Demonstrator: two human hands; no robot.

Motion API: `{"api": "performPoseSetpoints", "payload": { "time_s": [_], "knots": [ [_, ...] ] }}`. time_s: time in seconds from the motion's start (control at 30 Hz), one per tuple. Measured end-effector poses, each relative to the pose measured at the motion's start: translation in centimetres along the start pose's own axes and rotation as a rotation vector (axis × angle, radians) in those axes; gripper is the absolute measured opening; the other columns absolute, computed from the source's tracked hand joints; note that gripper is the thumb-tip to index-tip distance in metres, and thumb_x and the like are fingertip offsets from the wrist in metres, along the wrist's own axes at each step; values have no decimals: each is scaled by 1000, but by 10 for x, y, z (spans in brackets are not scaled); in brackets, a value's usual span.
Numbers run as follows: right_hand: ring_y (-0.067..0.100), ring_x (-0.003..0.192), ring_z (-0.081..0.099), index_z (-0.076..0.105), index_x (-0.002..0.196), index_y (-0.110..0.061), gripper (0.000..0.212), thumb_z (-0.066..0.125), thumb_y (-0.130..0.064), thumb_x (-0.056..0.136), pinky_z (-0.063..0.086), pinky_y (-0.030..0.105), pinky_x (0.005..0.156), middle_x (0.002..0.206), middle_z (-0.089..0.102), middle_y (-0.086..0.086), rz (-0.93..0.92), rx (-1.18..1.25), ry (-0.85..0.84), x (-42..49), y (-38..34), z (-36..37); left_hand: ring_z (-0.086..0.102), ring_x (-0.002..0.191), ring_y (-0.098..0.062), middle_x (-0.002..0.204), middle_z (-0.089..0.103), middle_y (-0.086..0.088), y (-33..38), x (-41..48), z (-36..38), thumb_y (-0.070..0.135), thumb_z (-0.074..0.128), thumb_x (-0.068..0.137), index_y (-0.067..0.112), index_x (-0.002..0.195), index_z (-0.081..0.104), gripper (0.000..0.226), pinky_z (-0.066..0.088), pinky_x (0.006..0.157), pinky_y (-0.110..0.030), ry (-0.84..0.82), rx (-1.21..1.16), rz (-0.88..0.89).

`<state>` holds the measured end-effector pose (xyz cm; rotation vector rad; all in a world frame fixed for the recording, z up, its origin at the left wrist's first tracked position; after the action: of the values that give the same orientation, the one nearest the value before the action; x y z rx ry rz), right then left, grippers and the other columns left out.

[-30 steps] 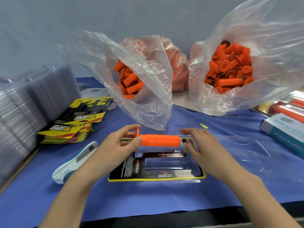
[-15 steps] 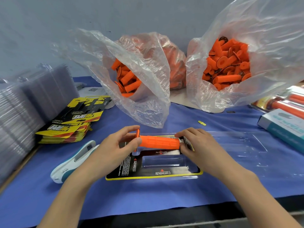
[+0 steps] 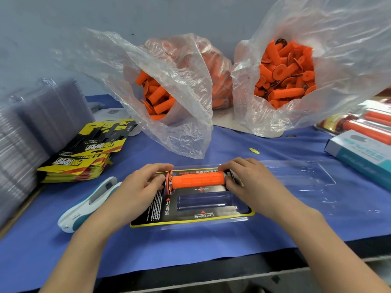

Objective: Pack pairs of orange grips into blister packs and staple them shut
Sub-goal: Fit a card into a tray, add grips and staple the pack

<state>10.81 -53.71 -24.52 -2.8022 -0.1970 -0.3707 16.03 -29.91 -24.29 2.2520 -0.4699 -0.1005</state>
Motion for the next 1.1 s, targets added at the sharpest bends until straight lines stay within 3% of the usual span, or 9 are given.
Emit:
{"api": "performPoseSetpoints", "payload": {
  "time_s": [0.17, 0.33, 0.53, 0.67, 0.8, 0.9, 0.97, 1.03, 1.1],
  "knots": [
    [18, 117, 47, 55, 131, -30, 31, 44, -31, 102, 29, 27, 103, 124, 59, -10, -4, 0, -14, -1, 0, -1, 68, 89, -1, 103, 72, 12, -1, 1, 1, 12, 42, 103, 41, 115, 61, 36, 46, 83, -24, 25, -30, -3],
    [22, 118, 49, 56, 133, -22, 35, 42, -15, 102, 34, 29, 101, 127, 61, -5, 9, 133, 15, 3, 2, -10, 67, 79, -5, 106, 68, 9, 9, 4, -18, 6, 39, 103, 37, 113, 61, 39, 52, 76, -26, 230, -137, 62],
    [12, 120, 52, 57, 130, -25, 33, 45, -18, 100, 40, 27, 100, 125, 63, -9, 90, 362, 123, 26, 15, -37, 65, 88, -9, 102, 68, 6, 59, 25, -32, 3, 40, 101, 27, 113, 62, 34, 54, 71, -17, 385, -268, 188],
    [12, 104, 59, 59, 128, -24, 31, 47, -20, 100, 40, 6, 70, 112, 62, -9, 210, 492, 186, 49, 43, -56, 66, 86, -7, 97, 69, 6, 137, 68, -4, 6, 42, 99, 25, 110, 62, 30, 54, 79, -24, 278, -277, 345],
    [16, 95, 61, 62, 122, -25, 29, 45, -21, 98, 49, 24, 65, 100, 64, -7, 348, 579, 195, 56, 72, -58, 66, 95, -12, 101, 69, 5, 212, 127, 55, 10, 43, 96, 18, 116, 65, 30, 52, 89, -29, 103, -131, 454],
    [21, 96, 62, 62, 124, -21, 31, 45, -21, 98, 53, 34, 80, 101, 65, -4, 386, 585, 144, 57, 85, -52, 59, 110, -18, 119, 64, -2, 245, 183, 107, 9, 40, 97, 15, 122, 64, 36, 46, 98, -31, -29, 48, 424],
    [20, 93, 63, 62, 126, -19, 32, 45, -21, 99, 55, 35, 84, 112, 66, 2, 396, 621, 122, 58, 97, -51, 57, 101, -20, 112, 61, -5, 255, 219, 141, 8, 39, 97, 17, 113, 65, 32, 46, 87, -27, -127, 162, 404],
    [11, 82, 62, 61, 126, -24, 32, 44, -24, 99, 51, 17, 66, 116, 65, -2, 416, 639, 127, 58, 112, -55, 52, 90, -23, 104, 58, -9, 258, 254, 167, 7, 39, 96, 13, 105, 61, 25, 42, 76, -28, -147, 293, 386],
    [9, 93, 61, 60, 126, -28, 33, 41, -27, 99, 47, 15, 63, 116, 62, -10, 457, 634, 152, 54, 128, -61, 54, 95, -26, 119, 61, -13, 254, 286, 185, 7, 41, 97, 7, 124, 60, 34, 42, 77, -29, -131, 357, 338]
  ]
}}
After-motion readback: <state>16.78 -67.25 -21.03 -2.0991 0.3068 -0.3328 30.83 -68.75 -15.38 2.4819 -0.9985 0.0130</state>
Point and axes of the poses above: each hand's wrist, its own x-axis towards the middle knuckle, its own z-axis out of the palm, y = z × x, the point moved 6 cm from there along x, towards the middle knuckle
